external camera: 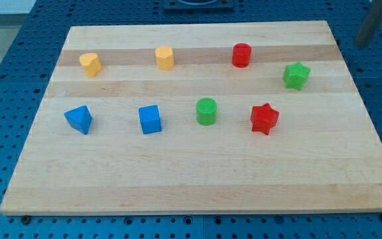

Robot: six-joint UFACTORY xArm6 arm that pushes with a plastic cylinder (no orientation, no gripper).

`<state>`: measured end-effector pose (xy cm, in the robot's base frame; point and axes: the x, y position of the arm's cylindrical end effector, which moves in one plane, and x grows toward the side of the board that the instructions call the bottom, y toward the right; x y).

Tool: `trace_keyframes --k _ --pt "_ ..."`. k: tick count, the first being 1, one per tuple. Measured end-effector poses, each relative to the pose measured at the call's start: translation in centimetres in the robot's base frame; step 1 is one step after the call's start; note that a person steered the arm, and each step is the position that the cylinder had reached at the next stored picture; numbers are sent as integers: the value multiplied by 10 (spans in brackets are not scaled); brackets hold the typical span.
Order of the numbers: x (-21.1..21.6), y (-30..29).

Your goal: Place the arm in between the green star and red star

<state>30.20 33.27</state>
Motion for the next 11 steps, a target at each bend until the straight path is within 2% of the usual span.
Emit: trace_keyframes --k 1,2,3,4,5,7,8,10,11 --pt "18 -27" --pt "35 -12" --pt "91 2" --pt "98 -55" --pt "101 -87" --pt "101 -102" --pt "132 -157" --pt "155 -177" --pt "143 -182"
